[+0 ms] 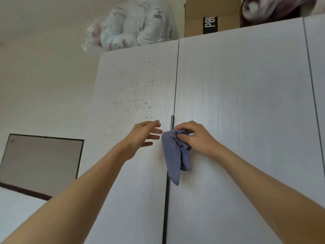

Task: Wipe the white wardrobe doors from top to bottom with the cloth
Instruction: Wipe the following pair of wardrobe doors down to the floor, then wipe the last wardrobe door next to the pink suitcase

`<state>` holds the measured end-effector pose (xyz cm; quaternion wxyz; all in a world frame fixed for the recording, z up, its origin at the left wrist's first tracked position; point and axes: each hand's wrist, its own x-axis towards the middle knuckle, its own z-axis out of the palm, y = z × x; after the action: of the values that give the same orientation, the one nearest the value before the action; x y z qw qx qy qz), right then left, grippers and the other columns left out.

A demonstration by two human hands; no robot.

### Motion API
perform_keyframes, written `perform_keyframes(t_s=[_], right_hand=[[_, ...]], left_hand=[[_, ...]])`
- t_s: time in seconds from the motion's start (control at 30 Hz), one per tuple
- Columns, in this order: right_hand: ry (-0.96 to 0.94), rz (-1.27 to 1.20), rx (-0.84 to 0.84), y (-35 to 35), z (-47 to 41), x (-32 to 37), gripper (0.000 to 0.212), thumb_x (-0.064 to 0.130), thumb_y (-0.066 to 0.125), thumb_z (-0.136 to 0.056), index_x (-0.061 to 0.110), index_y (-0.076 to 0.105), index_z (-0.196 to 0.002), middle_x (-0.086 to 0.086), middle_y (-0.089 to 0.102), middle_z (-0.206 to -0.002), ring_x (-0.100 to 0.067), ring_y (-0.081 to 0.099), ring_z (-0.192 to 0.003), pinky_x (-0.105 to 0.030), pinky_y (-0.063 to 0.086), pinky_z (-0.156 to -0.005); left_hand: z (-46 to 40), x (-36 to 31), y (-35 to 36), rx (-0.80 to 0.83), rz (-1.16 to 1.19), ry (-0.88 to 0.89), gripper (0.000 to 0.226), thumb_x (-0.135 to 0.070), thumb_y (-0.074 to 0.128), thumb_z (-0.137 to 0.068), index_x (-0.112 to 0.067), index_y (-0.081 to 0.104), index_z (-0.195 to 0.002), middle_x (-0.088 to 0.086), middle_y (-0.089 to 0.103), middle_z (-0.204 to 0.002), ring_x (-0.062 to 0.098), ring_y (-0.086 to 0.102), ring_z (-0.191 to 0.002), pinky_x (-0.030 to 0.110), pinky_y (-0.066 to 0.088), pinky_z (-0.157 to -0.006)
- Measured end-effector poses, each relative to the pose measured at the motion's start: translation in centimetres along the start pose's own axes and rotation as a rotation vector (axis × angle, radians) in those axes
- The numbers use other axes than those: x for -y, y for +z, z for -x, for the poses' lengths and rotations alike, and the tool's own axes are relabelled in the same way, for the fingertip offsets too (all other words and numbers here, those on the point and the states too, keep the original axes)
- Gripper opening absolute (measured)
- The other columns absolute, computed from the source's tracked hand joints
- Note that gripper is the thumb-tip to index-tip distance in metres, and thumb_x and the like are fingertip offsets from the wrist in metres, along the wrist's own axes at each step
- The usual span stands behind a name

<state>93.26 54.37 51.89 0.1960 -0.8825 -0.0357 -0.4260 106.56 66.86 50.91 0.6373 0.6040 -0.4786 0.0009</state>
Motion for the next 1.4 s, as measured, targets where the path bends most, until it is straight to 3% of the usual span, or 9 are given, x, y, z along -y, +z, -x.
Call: perform_keyframes(t_s=[0.2, 0.4, 0.57, 0.7, 0.83, 1.07, 1.2, 1.33, 1.4], right_hand=[[-0.028, -0.219, -0.079, 1.6, -3.9, 3.3, 0.022, -0.006, 0.055, -0.087, 0.015, 0.058, -0.093, 0.003, 0.062, -0.085, -0.010, 0.058, -0.077, -0.008, 0.046, -0.066], [-0.109, 0.220, -0.012, 6.8, -7.0, 4.8, 0.019, 0.002, 0.050, -0.089, 0.021, 0.049, -0.089, 0.008, 0.055, -0.079, -0.016, 0.053, -0.074, -0.033, 0.048, -0.072], [0.093, -0.054, -0.099, 12.1, -9.4, 5.3, 0.025, -0.005, 0.044, -0.091, 0.017, 0.054, -0.097, 0.000, 0.057, -0.084, -0.010, 0.057, -0.066, -0.016, 0.048, -0.053], [0.362, -0.771, -0.097, 14.7, -10.8, 5.9, 0.023, 0.010, 0.046, -0.097, 0.016, 0.065, -0.109, -0.006, 0.066, -0.102, -0.018, 0.065, -0.090, -0.031, 0.056, -0.076], [0.298, -0.582, -0.048, 15.1, -12.6, 5.6, 0.028, 0.021, 0.056, -0.093, 0.024, 0.056, -0.121, 0.000, 0.064, -0.116, -0.015, 0.061, -0.106, -0.035, 0.049, -0.088], [0.259, -0.583, -0.035, 11.4, -15.0, 5.4, 0.020, 0.008, 0.057, -0.090, 0.010, 0.061, -0.109, -0.009, 0.068, -0.099, -0.023, 0.067, -0.088, -0.040, 0.056, -0.083], [0.252, -0.750, 0.026, 9.3, -16.1, 4.8, 0.015, 0.008, 0.059, -0.082, 0.007, 0.061, -0.097, -0.007, 0.063, -0.080, -0.017, 0.060, -0.070, -0.031, 0.052, -0.069], [0.218, -0.296, -0.088, 8.0, -16.9, 4.1, 0.005, 0.002, 0.054, -0.090, 0.002, 0.059, -0.092, -0.009, 0.058, -0.073, -0.017, 0.053, -0.061, -0.026, 0.044, -0.057], [0.152, -0.321, -0.177, 7.9, -17.3, 3.7, 0.009, 0.004, 0.050, -0.094, 0.009, 0.057, -0.092, -0.007, 0.057, -0.070, -0.014, 0.054, -0.054, -0.022, 0.044, -0.048]], left_hand=[[-0.4, -0.6, -4.2, 0.341, 0.297, -0.142, 0.048, -0.054, 0.046, -0.087, -0.016, 0.065, -0.110, 0.006, 0.066, -0.112, 0.020, 0.061, -0.102, 0.037, 0.047, -0.091], [-1.4, 2.2, -10.2, 0.541, 0.318, -0.173, 0.046, -0.044, 0.057, -0.085, -0.010, 0.063, -0.115, 0.009, 0.065, -0.109, 0.017, 0.061, -0.095, 0.028, 0.052, -0.078], [-3.9, 2.7, -14.7, 0.277, -0.155, -0.117, 0.016, -0.024, 0.072, -0.080, -0.012, 0.061, -0.078, 0.002, 0.062, -0.076, 0.013, 0.057, -0.069, 0.022, 0.046, -0.062], [-6.6, 1.9, -15.5, -0.167, -0.268, 0.160, 0.012, -0.015, 0.071, -0.079, -0.015, 0.059, -0.077, 0.001, 0.060, -0.076, 0.018, 0.057, -0.075, 0.025, 0.046, -0.066], [-8.5, 0.7, -16.0, -0.252, -0.071, 0.311, 0.011, -0.015, 0.069, -0.081, -0.016, 0.058, -0.081, -0.003, 0.057, -0.076, 0.013, 0.055, -0.069, 0.018, 0.044, -0.058], [-10.8, -2.0, -17.4, -0.011, -0.086, 0.424, 0.016, -0.011, 0.071, -0.081, -0.018, 0.057, -0.076, -0.001, 0.053, -0.070, 0.008, 0.049, -0.059, 0.009, 0.039, -0.049], [-12.3, -0.7, -18.6, 0.107, 0.035, 0.290, 0.011, -0.010, 0.071, -0.080, -0.015, 0.063, -0.086, 0.010, 0.062, -0.089, 0.019, 0.058, -0.077, 0.024, 0.048, -0.070], [-13.4, 0.7, -20.3, 0.332, 0.131, 0.164, 0.040, -0.018, 0.071, -0.069, -0.008, 0.068, -0.108, 0.010, 0.069, -0.106, 0.023, 0.065, -0.096, 0.030, 0.052, -0.082], [-13.8, 1.5, -21.0, 0.389, 0.190, 0.152, 0.038, -0.015, 0.068, -0.068, -0.007, 0.070, -0.105, 0.009, 0.070, -0.101, 0.020, 0.065, -0.092, 0.027, 0.054, -0.080]])
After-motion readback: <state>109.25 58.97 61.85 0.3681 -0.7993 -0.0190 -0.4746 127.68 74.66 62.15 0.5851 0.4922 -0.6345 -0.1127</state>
